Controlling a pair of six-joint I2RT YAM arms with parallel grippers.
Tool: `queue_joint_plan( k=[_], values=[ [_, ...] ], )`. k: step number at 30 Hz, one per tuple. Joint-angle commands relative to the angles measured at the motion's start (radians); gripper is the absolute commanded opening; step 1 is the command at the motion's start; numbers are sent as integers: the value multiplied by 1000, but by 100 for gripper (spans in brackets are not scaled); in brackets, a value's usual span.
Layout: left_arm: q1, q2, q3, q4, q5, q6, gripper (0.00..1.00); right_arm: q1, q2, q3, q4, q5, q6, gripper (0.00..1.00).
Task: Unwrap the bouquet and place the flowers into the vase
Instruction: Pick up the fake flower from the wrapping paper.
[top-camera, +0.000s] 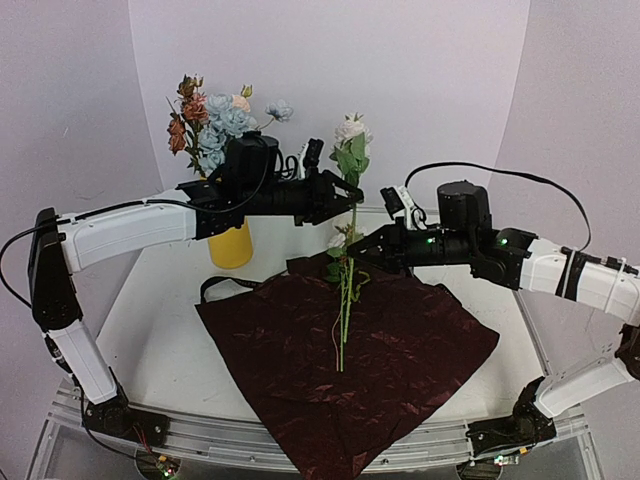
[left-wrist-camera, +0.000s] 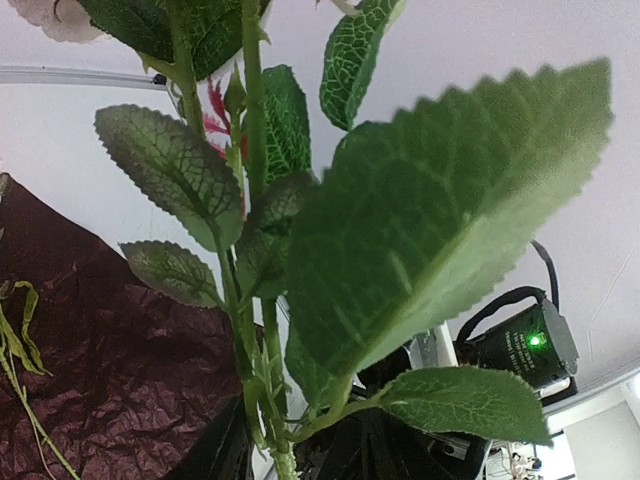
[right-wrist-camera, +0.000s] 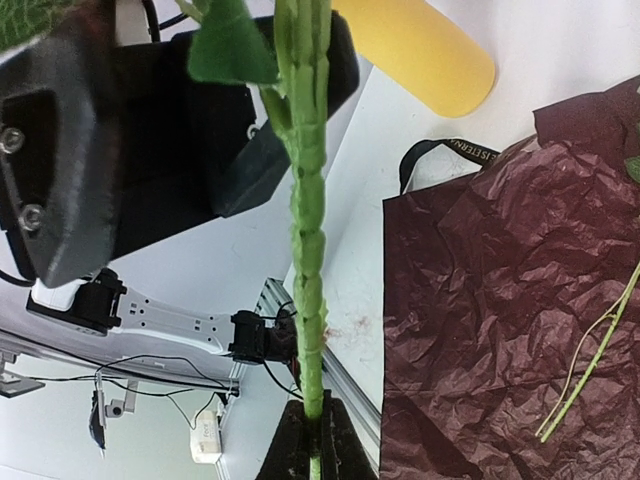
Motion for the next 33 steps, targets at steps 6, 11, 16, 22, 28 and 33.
queue_joint_plan(
  k=[6, 11, 16, 22, 28, 33],
  values=[
    [0, 6, 47, 35, 23, 8, 33, 12, -2, 10, 73, -59, -23, 0],
    [0, 13, 46, 35, 42, 15, 12, 14, 10, 20, 76, -66, -28, 0],
    [8, 7, 45, 25, 44, 35, 0, 16, 17, 20, 75, -62, -31, 6],
    [31, -56, 22, -73, -12, 165, 0, 16, 3, -1, 70, -18, -48, 38],
    [44, -206, -56, -208, -190, 343, 0, 16, 11, 9, 64, 6, -65, 61],
    [48, -370, -112, -233, -524, 482, 0, 16, 22, 25, 58, 21, -78, 61]
  ],
)
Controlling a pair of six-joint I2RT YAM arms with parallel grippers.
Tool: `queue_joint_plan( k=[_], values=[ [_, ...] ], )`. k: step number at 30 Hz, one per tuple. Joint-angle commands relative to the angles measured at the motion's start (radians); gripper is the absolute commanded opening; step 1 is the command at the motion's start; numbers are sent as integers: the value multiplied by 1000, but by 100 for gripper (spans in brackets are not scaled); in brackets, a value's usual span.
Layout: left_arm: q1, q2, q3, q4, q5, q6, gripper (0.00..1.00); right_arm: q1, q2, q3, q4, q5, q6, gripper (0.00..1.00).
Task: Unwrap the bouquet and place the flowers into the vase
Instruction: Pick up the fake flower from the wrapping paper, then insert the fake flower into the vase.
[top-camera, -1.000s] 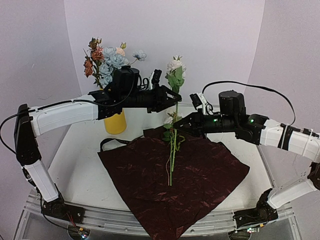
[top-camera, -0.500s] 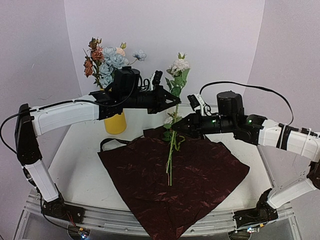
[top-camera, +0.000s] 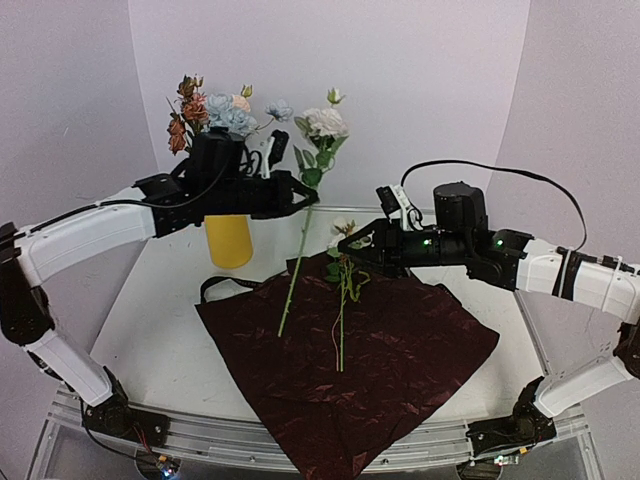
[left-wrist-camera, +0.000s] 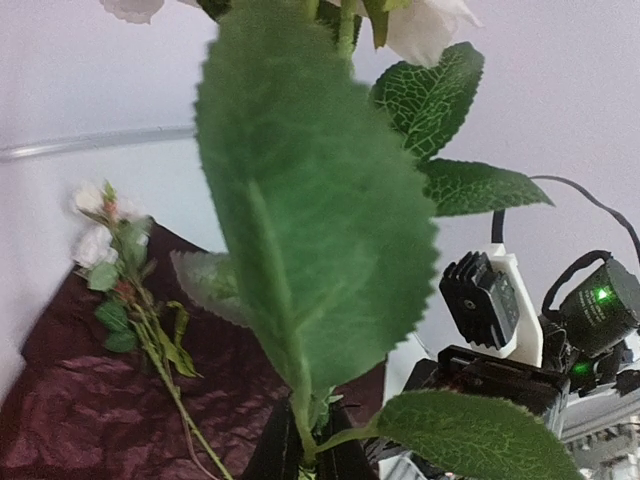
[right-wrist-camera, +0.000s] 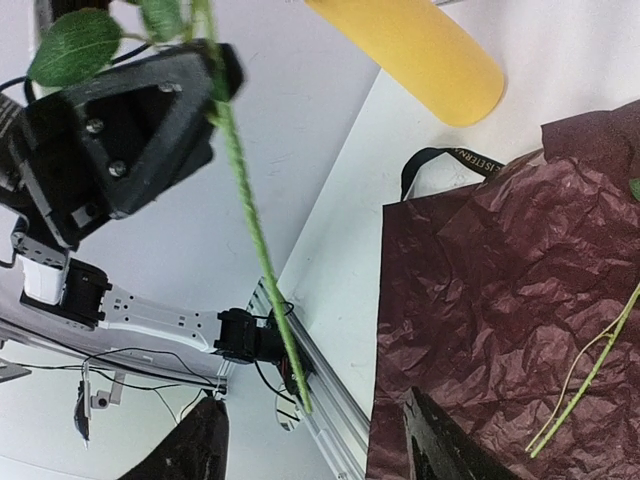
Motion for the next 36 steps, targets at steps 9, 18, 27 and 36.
queue_joint_plan(
  k=[9, 18, 27, 36],
  values=[
    [14, -264, 50, 48, -732, 447, 0, 6, 25, 44, 26, 9, -35, 60],
    [121, -229, 98, 312, -802, 680, 0, 5, 21, 39, 23, 8, -35, 59],
    [389, -175, 196, 340, -492, 611, 0, 6, 14, 43, 18, 12, -37, 59],
    [595, -101, 246, 376, -233, 422, 0, 6, 48, 84, 6, 0, -48, 59]
  ],
)
